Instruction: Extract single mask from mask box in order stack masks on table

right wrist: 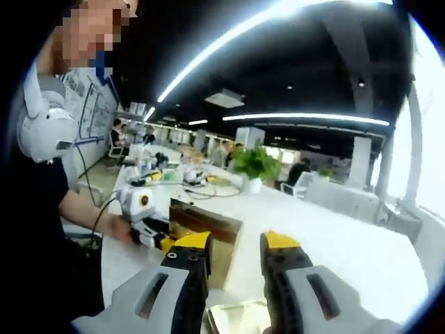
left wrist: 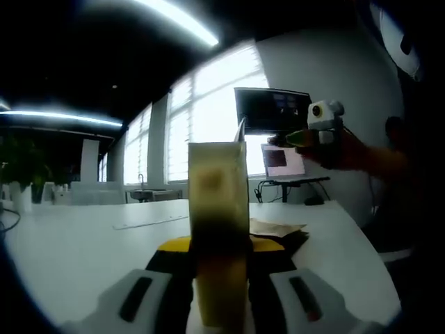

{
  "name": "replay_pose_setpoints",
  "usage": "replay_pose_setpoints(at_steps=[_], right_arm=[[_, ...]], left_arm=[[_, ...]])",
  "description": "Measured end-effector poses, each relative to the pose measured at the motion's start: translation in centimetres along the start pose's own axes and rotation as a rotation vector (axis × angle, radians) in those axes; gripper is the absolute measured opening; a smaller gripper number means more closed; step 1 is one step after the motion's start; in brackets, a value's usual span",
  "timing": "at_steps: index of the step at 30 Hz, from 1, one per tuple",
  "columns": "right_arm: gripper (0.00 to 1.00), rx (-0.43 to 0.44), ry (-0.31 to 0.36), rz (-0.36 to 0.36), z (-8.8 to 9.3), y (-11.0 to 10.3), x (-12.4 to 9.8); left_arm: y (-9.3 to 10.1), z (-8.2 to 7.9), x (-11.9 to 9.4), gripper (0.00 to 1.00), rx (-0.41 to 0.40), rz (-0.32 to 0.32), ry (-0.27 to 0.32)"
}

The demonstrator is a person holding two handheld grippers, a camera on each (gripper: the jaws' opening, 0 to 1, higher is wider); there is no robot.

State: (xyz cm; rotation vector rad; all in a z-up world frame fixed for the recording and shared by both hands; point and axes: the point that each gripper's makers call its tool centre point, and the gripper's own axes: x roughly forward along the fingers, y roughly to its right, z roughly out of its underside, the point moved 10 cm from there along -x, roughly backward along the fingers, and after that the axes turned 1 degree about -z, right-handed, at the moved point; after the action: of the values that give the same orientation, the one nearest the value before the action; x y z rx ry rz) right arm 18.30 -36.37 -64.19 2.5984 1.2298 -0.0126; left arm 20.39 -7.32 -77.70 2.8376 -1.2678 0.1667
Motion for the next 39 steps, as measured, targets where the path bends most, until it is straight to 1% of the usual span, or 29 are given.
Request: replay_pose_setpoints(at_steps=[2,4,7,9,13,16,20,23,27,33,39], right_arm=[[0.24,-0.009,0.002,-0.002,-0.4,0.2,0.2],[0.24,-0.012,0.004,0.001,-0.5,0.3,0.3],[0.25,0.003,0.012,0.003,-0.5,0.5,0.3],[0.24,0.000,0.013,0.005,-0.4,0.4,0.2],[0.24,0.000,0.012,0.001,-0.4,0.4,0.0],[0.25,-0.002,-0.005,-0.007,-0.4,0.4,0.0],[0.25,-0.005,-0.022,-0.016,-0.4,0.4,0.2],[0.25,-0.009,-0.024,-0.018,-0.5,0.4,0.4],[0.25,-0.011,-0.028,-0.020,-0.5,0.3,0.7],[0.24,-0.029,-0.042,-0.036,-0.9,0.3,1.2],[0.24,-0.068,-0.060,-0.066,-1.9,0.3,2.0]], left_arm=[[-0.1,0.0,0.0,0.31,-0.010,-0.008,0.000],[-0.4,0.0,-0.1,0.31,-0.047,-0.023,0.003],[-0.8,0.0,-0.3,0.31,-0.128,-0.040,0.008],[-0.9,0.0,-0.3,0.31,-0.140,-0.039,0.011],[-0.6,0.1,-0.2,0.31,-0.145,-0.039,0.011],[-0.4,0.0,-0.1,0.31,-0.156,-0.045,0.008],[-0.8,0.0,-0.2,0.31,-0.228,-0.061,0.007],[-0.8,0.1,-0.2,0.31,-0.207,-0.056,0.008],[-1.0,0.1,-0.3,0.31,-0.214,-0.051,0.008],[-1.1,0.1,-0.3,0.31,-0.196,-0.046,0.008],[-1.0,0.1,-0.4,0.31,-0.139,-0.032,0.008]])
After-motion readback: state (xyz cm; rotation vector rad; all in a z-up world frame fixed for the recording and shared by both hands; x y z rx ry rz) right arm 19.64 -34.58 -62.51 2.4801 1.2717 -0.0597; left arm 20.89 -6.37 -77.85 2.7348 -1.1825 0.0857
